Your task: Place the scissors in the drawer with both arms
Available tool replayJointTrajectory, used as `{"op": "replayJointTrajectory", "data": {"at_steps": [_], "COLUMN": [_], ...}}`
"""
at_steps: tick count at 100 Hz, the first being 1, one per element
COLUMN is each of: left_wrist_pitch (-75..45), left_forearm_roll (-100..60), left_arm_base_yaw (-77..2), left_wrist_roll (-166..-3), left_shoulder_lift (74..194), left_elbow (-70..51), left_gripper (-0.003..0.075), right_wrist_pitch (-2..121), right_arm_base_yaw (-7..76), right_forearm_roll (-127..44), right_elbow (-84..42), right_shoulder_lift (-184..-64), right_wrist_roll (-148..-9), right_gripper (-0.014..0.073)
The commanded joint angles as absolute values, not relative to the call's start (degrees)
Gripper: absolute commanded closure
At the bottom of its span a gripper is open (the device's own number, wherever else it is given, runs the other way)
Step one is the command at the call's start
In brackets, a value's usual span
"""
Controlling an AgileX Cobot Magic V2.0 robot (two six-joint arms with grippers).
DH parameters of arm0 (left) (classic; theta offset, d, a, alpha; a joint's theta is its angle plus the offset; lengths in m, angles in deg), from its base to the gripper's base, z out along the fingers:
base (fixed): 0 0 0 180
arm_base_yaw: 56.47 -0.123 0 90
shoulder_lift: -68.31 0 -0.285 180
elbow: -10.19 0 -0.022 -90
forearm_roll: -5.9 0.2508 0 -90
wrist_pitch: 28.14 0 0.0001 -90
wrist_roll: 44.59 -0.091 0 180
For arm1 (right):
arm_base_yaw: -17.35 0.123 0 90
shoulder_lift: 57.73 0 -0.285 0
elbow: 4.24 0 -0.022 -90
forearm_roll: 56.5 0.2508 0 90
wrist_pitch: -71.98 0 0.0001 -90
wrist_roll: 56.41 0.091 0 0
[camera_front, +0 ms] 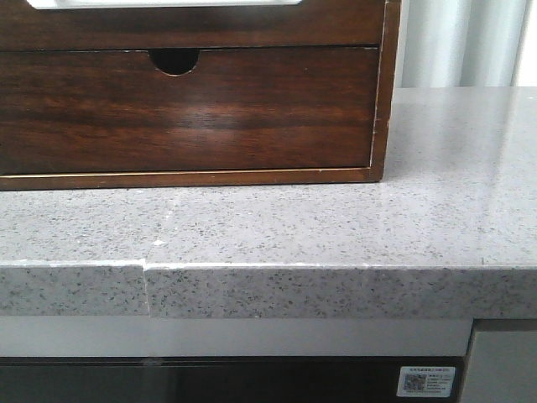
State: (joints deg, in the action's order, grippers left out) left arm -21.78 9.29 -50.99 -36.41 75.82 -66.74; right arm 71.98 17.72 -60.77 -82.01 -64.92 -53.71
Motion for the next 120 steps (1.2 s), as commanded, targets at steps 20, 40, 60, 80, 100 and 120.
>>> {"op": "replayJointTrajectory", "data": {"at_steps": [20,40,60,80,100,120], "left_wrist_pitch": [-26.1,-26.1,-26.1,-27.0,-31.7,-26.3], "left_forearm_roll": [9.3,9.3,9.3,9.3,9.3,7.4], "left_arm_base_yaw": [-50.9,-50.9,-50.9,-50.9,-50.9,-50.9], "left_wrist_roll": [-35.9,-35.9,-35.9,-35.9,-35.7,-35.7], "left_shoulder_lift": [74.1,74.1,74.1,74.1,74.1,76.6], "left_elbow": [-68.9,-68.9,-68.9,-68.8,-65.1,-53.9], "left_gripper": [0.0741,0.0741,0.0741,0.0741,0.0741,0.0741], "right_wrist_pitch": [76.2,76.2,76.2,76.2,74.1,65.0], "right_arm_base_yaw": [17.4,17.4,17.4,17.4,17.4,17.4], "right_forearm_roll": [-61.4,-61.4,-61.4,-61.4,-57.5,-58.0], "right_elbow": [-82.9,-82.9,-82.9,-82.9,-78.9,-69.2], "right_shoulder_lift": [-63.7,-63.7,-63.7,-63.7,-63.7,-66.7], "right_wrist_roll": [-53.7,-53.7,-53.7,-53.7,-53.7,-53.7], "right_gripper": [0.0655,0.0655,0.0655,0.0655,0.0655,0.0655]}}
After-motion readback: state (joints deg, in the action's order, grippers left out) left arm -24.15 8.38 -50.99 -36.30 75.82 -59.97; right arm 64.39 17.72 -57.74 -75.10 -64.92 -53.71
